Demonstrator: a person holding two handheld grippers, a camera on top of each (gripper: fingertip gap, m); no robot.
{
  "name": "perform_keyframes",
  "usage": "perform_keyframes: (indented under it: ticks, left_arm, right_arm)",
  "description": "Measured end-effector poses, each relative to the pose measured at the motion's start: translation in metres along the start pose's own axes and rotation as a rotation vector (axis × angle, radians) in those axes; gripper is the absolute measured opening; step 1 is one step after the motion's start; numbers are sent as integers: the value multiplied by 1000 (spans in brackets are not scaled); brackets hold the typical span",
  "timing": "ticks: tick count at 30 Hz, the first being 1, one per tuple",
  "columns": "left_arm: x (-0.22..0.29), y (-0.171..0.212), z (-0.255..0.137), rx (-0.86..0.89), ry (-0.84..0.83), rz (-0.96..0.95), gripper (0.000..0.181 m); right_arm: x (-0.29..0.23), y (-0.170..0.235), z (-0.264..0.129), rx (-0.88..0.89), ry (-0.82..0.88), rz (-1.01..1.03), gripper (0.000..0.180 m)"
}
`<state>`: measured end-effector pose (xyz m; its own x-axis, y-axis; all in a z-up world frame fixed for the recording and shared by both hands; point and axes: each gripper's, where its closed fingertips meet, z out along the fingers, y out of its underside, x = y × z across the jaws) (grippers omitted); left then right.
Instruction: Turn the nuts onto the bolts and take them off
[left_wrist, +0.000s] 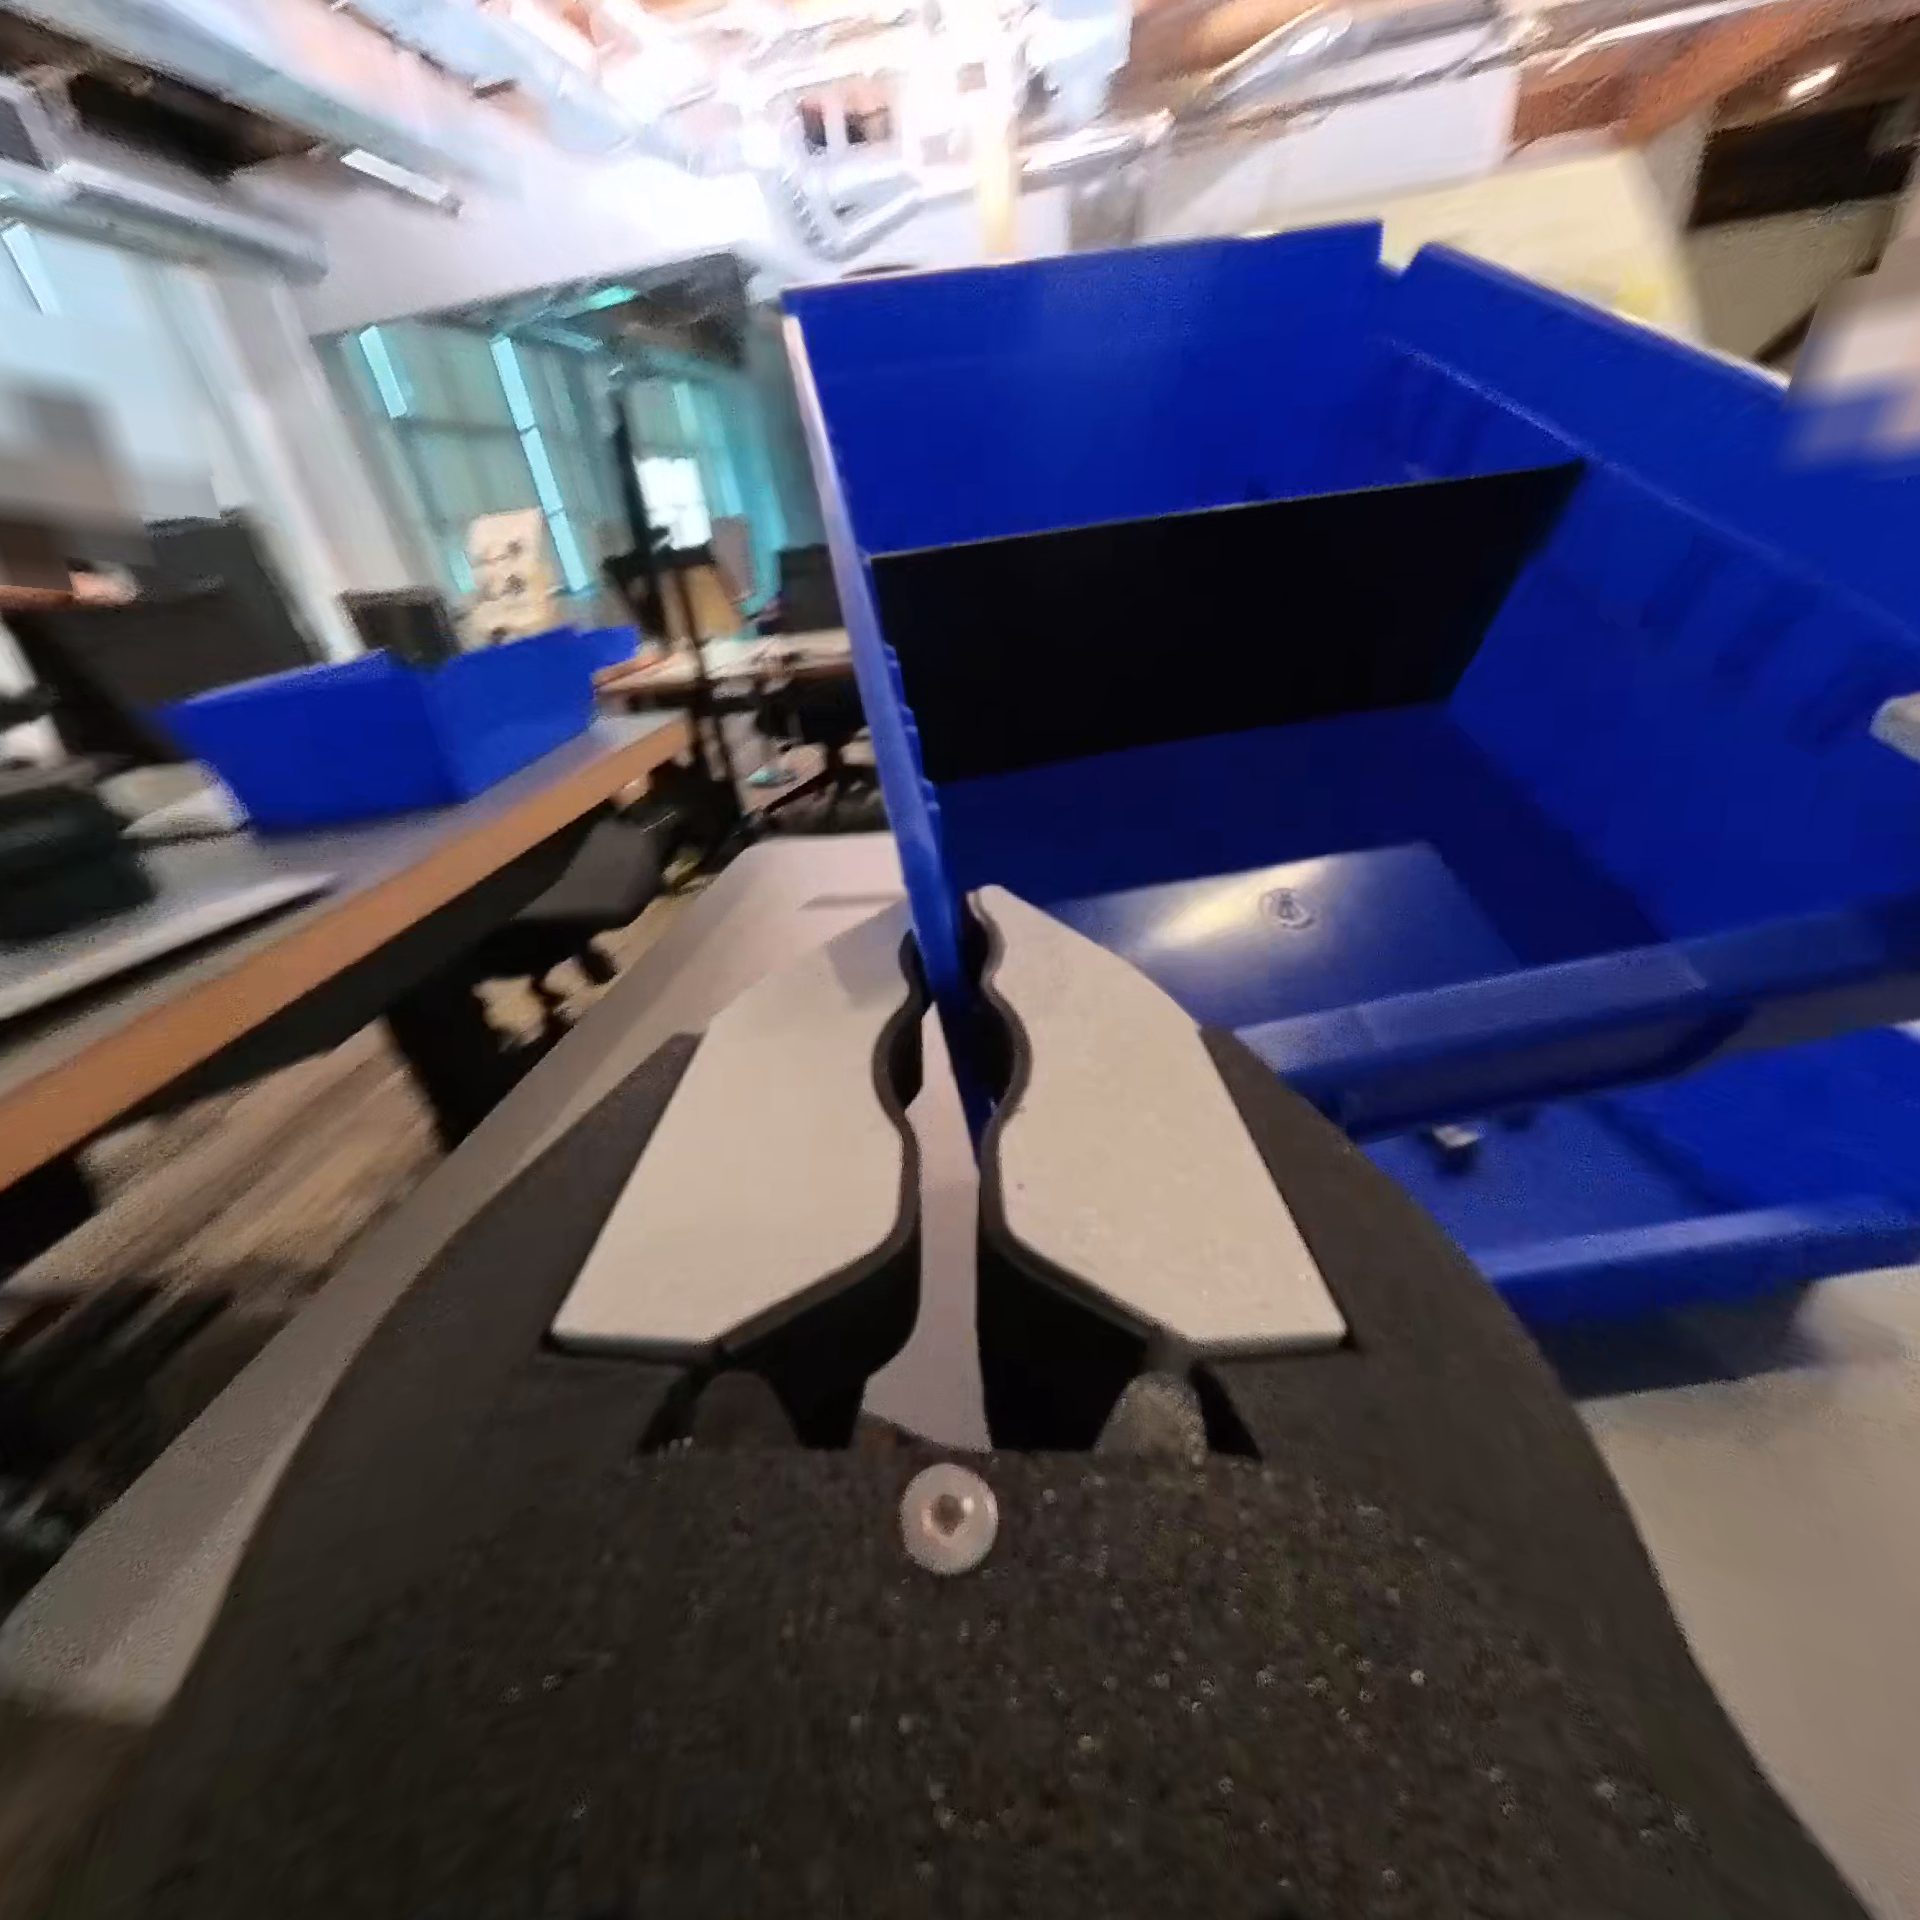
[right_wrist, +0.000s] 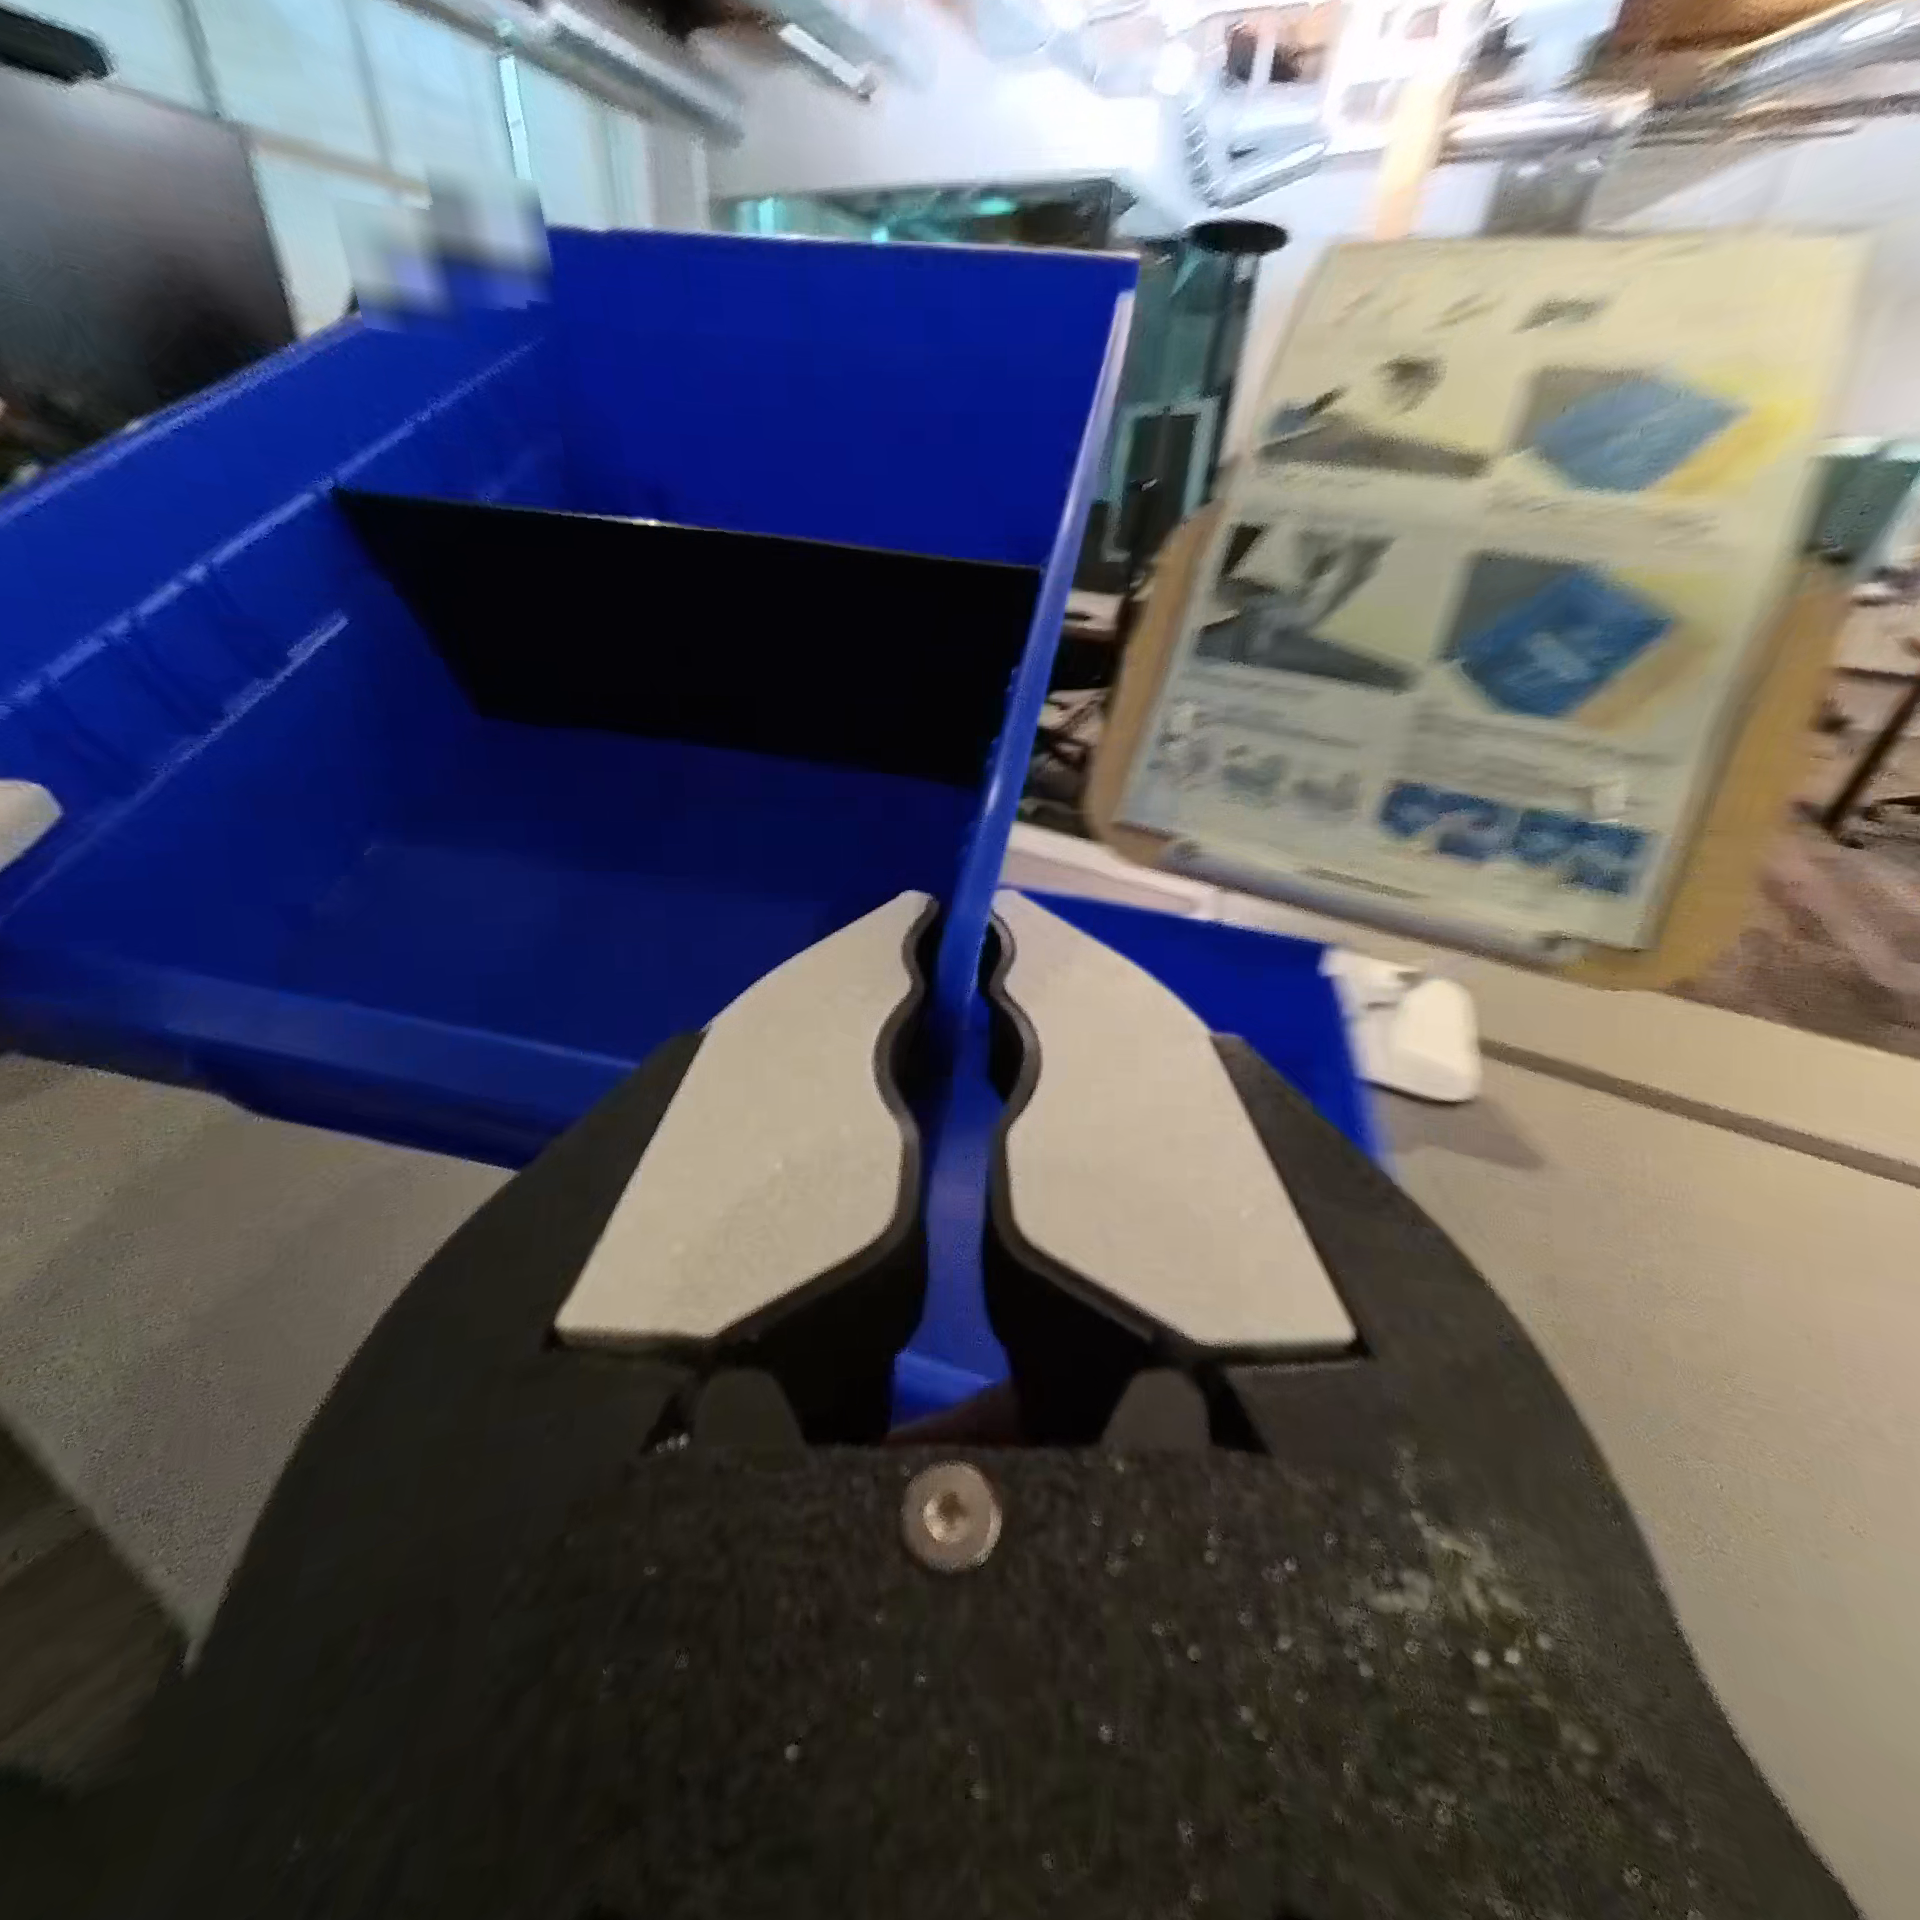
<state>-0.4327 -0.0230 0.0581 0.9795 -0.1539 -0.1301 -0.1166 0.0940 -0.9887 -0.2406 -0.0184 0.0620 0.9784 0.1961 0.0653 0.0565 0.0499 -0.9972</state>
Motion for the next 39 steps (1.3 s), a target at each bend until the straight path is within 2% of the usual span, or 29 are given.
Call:
perform_keyframes:
  ticks: [4,7,11,15,20,25,27,30,33,34,36,38,39]
  left_arm:
    - [100,-38,35,44,200,6,5]
    - [183,-33,55,11,343,-23,5]
    - [288,4,61,-70,473,-6,6]
    - [372,50,59,-153,568,36,6]
    - [438,95,60,-279,634,50,6]
    - [495,113,58,-358,708,96,9]
    - [516,121,52,-390,752,111,13]
    - [540,128,36,-408,852,161,30]
    - [541,132,15,-448,969,197,46]
    - [534,131,8,-469,1007,186,52]
    - [506,126,-5,-480,1063,171,52]
    - [462,117,-9,-461,1049,172,52]
    - [436,111,-9,-451,1038,161,52]
  right_arm:
    - [102,-26,-38,25,190,-21,5]
    - [174,-14,-72,-21,325,-36,5]
    - [258,42,-115,-161,443,41,5]
    - [320,106,-154,-269,541,123,4]
    - [371,162,-176,-381,595,207,4]
    - [425,185,-188,-439,610,249,3]
    - [446,194,-190,-443,605,263,3]
    - [467,210,-186,-449,546,308,4]
    - [480,215,-183,-430,503,322,4]
    - [482,216,-182,-447,499,305,4]
    - [484,216,-178,-472,472,274,3]
    - [487,217,-177,-486,465,263,4]
    - [490,217,-179,-491,487,251,11]
